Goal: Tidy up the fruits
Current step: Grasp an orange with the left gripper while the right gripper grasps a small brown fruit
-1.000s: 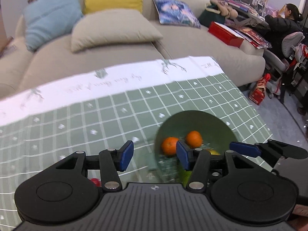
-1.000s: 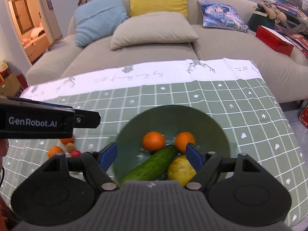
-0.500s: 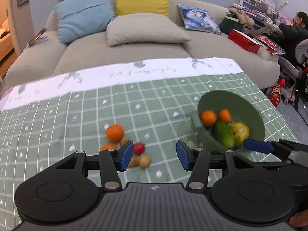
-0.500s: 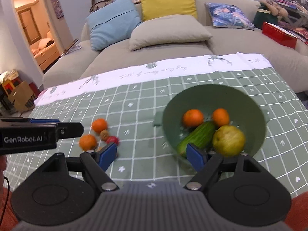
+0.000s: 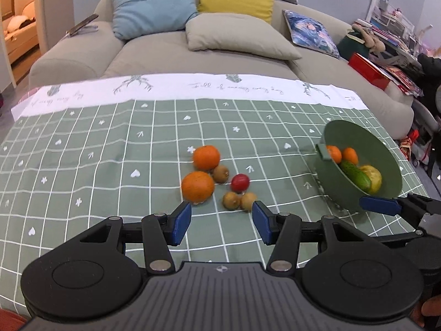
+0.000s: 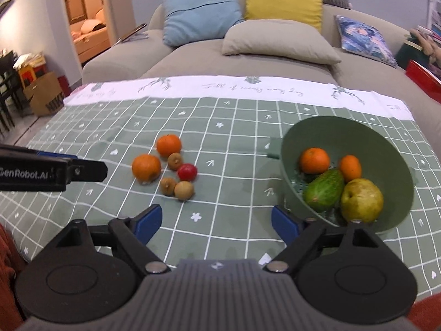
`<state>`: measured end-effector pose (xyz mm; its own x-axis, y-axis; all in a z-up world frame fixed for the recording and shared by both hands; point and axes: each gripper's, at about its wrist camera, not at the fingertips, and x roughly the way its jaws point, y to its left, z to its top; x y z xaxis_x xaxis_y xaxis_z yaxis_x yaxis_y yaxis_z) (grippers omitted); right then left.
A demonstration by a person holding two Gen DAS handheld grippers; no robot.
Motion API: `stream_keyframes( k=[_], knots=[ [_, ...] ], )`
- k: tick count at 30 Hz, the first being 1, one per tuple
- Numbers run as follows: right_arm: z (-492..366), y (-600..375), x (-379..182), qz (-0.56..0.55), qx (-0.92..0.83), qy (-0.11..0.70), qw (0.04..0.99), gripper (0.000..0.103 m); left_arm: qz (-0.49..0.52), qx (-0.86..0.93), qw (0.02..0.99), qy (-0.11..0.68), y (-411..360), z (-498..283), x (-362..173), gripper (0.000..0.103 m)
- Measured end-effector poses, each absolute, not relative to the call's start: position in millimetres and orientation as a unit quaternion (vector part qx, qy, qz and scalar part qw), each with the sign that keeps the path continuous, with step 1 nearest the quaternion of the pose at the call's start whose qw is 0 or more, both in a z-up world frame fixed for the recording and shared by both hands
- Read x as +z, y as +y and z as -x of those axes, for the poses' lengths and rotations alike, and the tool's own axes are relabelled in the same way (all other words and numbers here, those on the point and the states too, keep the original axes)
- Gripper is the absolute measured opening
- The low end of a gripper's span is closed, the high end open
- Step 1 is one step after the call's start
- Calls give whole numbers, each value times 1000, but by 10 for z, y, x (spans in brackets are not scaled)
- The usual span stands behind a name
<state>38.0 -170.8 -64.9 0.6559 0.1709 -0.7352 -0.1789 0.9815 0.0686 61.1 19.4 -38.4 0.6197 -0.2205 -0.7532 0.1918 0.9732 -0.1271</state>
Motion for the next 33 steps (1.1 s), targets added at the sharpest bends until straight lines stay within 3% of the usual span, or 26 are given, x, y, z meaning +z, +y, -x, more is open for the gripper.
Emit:
stream_keyframes(
  k=[3,5,11,18,20,33],
  knots=[
    [-426,-1630,-701,19,110,407,907,77,27,-112,896,429,240,-671,-476,59],
    [-461,-1570,-740,29,122,408,904,65,27,-112,896,429,261,-703,-522,56],
    [-678,-1429,-893,41,148,422,894,48,4,-109,896,431,273,-847,-660,52],
    [-991,-1334,-1061,39,153,436,886,37,5,-114,891,439,304,-1084,-817,52],
    [-1084,-1304,-1114,37,155,441,883,26,2,-114,890,442,306,-1155,-860,52],
    [-1394,-1228,-1353,12,172,468,867,25,30,-116,874,471,304,-1516,-1078,52]
  ],
)
